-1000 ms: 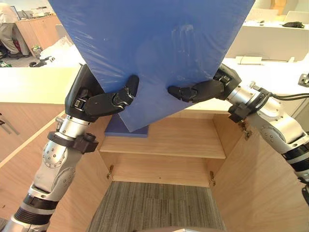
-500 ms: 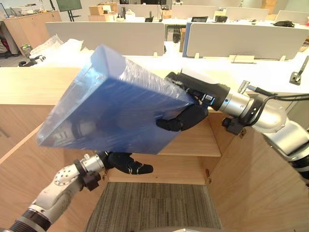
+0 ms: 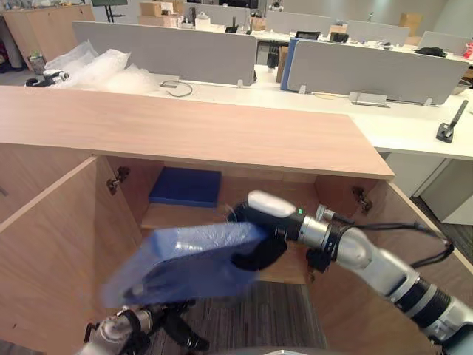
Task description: Walk over to the cabinet, pick up the folder, carry it to the office cabinet, place the folder inside the office cabinet, then close the office cabinet door
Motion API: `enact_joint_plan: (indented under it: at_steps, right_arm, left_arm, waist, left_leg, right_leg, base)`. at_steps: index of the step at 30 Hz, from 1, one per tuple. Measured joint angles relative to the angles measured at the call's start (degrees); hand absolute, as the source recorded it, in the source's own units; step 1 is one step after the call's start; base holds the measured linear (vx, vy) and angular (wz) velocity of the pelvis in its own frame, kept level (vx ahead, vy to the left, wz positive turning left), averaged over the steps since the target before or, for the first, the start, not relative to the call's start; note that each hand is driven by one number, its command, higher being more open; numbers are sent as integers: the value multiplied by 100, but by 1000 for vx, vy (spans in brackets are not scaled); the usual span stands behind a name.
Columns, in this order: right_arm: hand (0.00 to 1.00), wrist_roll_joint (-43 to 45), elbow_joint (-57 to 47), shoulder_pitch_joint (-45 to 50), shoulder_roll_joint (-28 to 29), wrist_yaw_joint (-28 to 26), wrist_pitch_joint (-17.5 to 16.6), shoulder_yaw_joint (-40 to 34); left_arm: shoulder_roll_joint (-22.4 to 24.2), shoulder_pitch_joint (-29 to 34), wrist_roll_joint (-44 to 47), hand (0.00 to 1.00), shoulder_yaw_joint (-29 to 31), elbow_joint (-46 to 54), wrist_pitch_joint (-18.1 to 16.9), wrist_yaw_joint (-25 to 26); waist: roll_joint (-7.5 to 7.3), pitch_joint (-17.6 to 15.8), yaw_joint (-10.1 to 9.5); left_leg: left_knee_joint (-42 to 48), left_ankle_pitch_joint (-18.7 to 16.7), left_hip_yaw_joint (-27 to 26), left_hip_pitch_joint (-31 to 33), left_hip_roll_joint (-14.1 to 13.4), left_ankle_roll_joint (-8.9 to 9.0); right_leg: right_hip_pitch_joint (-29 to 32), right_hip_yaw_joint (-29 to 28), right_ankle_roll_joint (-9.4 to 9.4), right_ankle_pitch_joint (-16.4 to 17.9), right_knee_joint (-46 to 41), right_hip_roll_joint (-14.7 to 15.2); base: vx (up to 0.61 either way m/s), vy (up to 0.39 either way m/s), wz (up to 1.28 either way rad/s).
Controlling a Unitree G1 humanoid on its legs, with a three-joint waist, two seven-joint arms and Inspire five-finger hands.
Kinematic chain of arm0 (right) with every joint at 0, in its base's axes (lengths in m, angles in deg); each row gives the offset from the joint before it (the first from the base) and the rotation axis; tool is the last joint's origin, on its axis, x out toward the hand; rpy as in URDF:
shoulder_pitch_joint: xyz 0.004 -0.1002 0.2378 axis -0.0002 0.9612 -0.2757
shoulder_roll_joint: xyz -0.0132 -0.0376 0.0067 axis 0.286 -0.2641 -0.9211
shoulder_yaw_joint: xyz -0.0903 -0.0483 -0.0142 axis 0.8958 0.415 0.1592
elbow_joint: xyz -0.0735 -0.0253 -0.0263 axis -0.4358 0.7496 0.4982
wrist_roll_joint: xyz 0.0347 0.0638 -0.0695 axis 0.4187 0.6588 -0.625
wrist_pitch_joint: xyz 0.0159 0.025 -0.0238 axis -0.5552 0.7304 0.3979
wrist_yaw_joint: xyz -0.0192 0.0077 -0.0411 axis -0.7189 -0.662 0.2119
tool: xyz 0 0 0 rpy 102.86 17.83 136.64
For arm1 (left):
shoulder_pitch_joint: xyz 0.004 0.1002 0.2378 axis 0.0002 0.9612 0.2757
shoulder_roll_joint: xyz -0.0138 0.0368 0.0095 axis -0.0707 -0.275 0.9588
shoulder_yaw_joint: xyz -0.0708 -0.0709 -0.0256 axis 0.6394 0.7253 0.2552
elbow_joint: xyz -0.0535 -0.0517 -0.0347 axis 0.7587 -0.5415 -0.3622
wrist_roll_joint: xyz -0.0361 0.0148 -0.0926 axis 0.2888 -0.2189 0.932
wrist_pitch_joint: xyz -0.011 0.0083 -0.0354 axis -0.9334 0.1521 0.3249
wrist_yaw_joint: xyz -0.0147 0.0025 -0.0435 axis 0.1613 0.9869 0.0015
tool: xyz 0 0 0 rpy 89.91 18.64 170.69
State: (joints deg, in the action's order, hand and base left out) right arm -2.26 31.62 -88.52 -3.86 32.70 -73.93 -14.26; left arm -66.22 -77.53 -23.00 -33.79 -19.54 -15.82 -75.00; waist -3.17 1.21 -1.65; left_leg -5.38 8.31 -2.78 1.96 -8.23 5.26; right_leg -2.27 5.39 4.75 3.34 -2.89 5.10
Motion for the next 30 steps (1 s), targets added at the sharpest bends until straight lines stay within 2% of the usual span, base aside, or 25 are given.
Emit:
enact_joint_plan:
  at_steps: [1, 3, 4, 6, 7, 9, 12, 13, 16, 17, 19, 20, 22, 24, 25, 26, 28, 30]
  right_arm:
    - [0, -268, 332, 132, 133, 0, 117, 1]
    - [0, -637, 1295, 273, 618, 35, 363, -78]
    - [0, -710, 1484, 299, 739, 38, 413, -146]
    - [0, -731, 2174, 356, 1210, 155, 573, -510]
    - [0, -719, 2356, 365, 1370, 198, 612, -647]
    - [0, -597, 3069, 378, 2060, 398, 859, -1310]
    - [0, 306, 3614, 385, 2640, 762, 1164, -2040]
    - [0, 879, 3813, 388, 2986, 1074, 1260, -2525]
    - [0, 2056, 3929, 390, 3497, 1788, 1287, -3238]
    - [0, 2329, 3973, 406, 3546, 1906, 1285, -3306]
    - [0, 3744, 3978, 437, 3707, 2232, 1259, -3540]
    - [0, 4131, 3978, 438, 3735, 2277, 1235, -3624]
    - [0, 4956, 3978, 428, 3823, 2389, 1110, -3990]
    - [0, 5819, 4052, 125, 3850, 2554, 871, -4469]
    - [0, 5937, 4146, -72, 3839, 2589, 807, -4579]
    - [0, 6162, 4252, -510, 3793, 2671, 780, -4755]
    - [0, 6552, 4237, -1194, 3577, 2804, 688, -4959]
    - [0, 6600, 4115, -1582, 3447, 2828, 662, -4948]
  left_arm:
    - [403, 41, -434, 100, 439, -163, -1, 300]
    - [1373, 186, -1256, 100, 1550, -532, -3, 1287]
    - [1510, 197, -1374, 100, 1730, -620, -1, 1468]
    - [1773, 211, -1746, 100, 2162, -932, 38, 2021]
    - [1836, 226, -1844, 100, 2279, -992, 65, 2135]
    - [2088, 339, -2046, 100, 2698, -1161, 212, 2527]
    - [2252, 481, -2031, 100, 2808, -1219, 356, 2735]
    - [2385, 538, -2024, 100, 2869, -1272, 431, 2763]
    - [2593, 611, -1883, 100, 2914, -1269, 446, 2883]
    - [2611, 602, -1834, 100, 2911, -1266, 446, 2904]
    - [2685, 601, -1658, 100, 2911, -1266, 472, 2987]
    - [2703, 599, -1585, 100, 2905, -1266, 501, 3000]
    - [2759, 600, -1500, 100, 2896, -1258, 541, 3028]
    - [2809, 597, -1321, 100, 2858, -1100, 543, 3029]
    - [2802, 588, -1281, 100, 2845, -1034, 542, 3031]
    - [2789, 551, -1109, 100, 2851, -889, 533, 3078]
    - [2870, 437, -770, 100, 2862, -572, 478, 3112]
    - [2961, 409, -649, 100, 2852, -368, 390, 3113]
  waist:
    - [-3, -9, -65]
    - [71, -80, -87]
    - [94, -96, -88]
    - [283, -224, -92]
    - [333, -256, -91]
    - [450, -330, -91]
    - [464, -366, -98]
    - [467, -383, -118]
    - [498, -426, -122]
    - [507, -432, -126]
    - [559, -477, -107]
    - [567, -484, -107]
    - [581, -492, -108]
    - [583, -638, -119]
    - [581, -733, -126]
    - [588, -981, -141]
    - [728, -1390, -258]
    - [865, -1554, -306]
  left_leg:
    - [0, 10, 13, 51, 4, 2]
    - [2, 26, 39, 73, 22, -19]
    - [2, 27, 45, 70, 23, -20]
    - [4, 28, 71, 64, 21, -24]
    - [4, 28, 74, 53, 22, -24]
    - [6, 14, 91, 0, 23, -21]
    - [18, 8, 193, -9, 34, -16]
    - [26, 1, 204, -50, 46, -11]
    - [6, -9, 217, -126, 64, -10]
    - [5, -10, 225, -125, 66, -9]
    - [3, -24, 240, -122, 77, 10]
    - [3, -28, 245, -120, 84, 16]
    - [4, -42, 316, -83, 117, -2]
    - [234, -88, 425, 168, 171, -34]
    - [403, -151, 437, 301, 173, -39]
    - [880, -303, 479, 611, 161, -66]
    - [2171, -827, 556, 1369, 95, -144]
    - [3057, -1232, 586, 1895, 28, -169]
  right_leg:
    - [41, 15, 17, -20, 3, 1]
    - [25, 50, 27, -30, 29, 8]
    - [16, 58, 26, -28, 34, 7]
    - [-16, 93, 24, -19, 39, 0]
    - [-28, 98, 28, -15, 39, 0]
    - [-91, 123, 34, 11, 43, -1]
    - [-164, 213, 39, 40, 47, -1]
    - [-214, 224, 43, 52, 52, 10]
    - [-291, 242, 54, 65, 49, 30]
    - [-292, 249, 55, 69, 44, 33]
    - [-288, 272, 61, 74, 26, 47]
    - [-285, 279, 75, 83, 28, 54]
    - [-287, 352, 112, 114, 26, 83]
    - [-159, 431, 109, 165, -62, 126]
    - [-74, 427, 104, 164, -133, 130]
    - [83, 415, 79, 176, -349, 129]
    - [621, 387, 73, 524, -1230, 127]
    - [1138, 321, 72, 868, -2070, 133]
  base:
    - [7, 5, 5]
    - [26, 2, 7]
    - [33, -5, 7]
    - [30, -7, 5]
    - [33, -6, 3]
    - [30, -5, 5]
    - [23, -5, 16]
    - [9, 7, 9]
    - [-24, 9, 3]
    - [-49, 8, 5]
    - [-46, 13, 4]
    - [-57, 19, 7]
    - [-32, 14, 17]
    - [-17, 21, 23]
    - [-41, 26, 7]
    - [-56, 18, 2]
    - [-96, 25, -4]
    - [-119, 21, -17]
